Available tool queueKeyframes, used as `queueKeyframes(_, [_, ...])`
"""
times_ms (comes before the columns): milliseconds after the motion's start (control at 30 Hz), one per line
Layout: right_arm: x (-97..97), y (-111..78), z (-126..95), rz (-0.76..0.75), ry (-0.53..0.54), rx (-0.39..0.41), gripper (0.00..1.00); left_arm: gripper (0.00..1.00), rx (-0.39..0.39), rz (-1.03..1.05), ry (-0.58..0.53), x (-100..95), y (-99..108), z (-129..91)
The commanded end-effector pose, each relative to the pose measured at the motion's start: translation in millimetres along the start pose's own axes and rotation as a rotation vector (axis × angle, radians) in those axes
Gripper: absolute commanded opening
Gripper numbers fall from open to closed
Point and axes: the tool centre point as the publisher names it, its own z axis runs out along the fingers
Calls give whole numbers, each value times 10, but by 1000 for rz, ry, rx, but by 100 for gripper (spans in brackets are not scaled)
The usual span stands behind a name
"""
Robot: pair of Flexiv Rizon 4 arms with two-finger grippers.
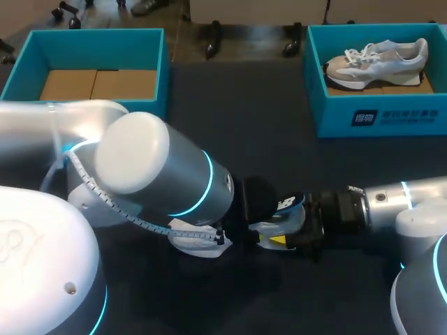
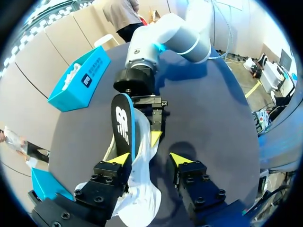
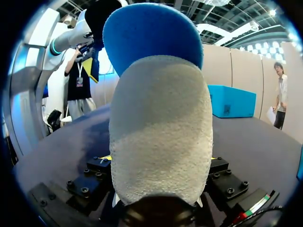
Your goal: Take the shoe out of the shoebox, open the shoe tongue, remove and reinsert the insole, then place the shoe into the shoebox
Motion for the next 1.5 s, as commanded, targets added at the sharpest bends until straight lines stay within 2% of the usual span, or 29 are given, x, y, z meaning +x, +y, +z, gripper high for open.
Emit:
queueKeyframes(33, [5, 16, 15, 0, 2, 7, 0, 48, 8, -1, -2, 8, 69, -38])
queueKeyframes(433, [5, 16, 15, 0, 2, 7, 0, 46, 5, -11, -19, -7, 121, -76])
queueKeyframes(967, [5, 16, 15, 0, 2, 7, 0, 49, -19, -15, -73, -28, 158, 78])
queueKeyframes(1500, [5, 16, 15, 0, 2, 7, 0, 47, -11, -3, -182, -11, -94, 182])
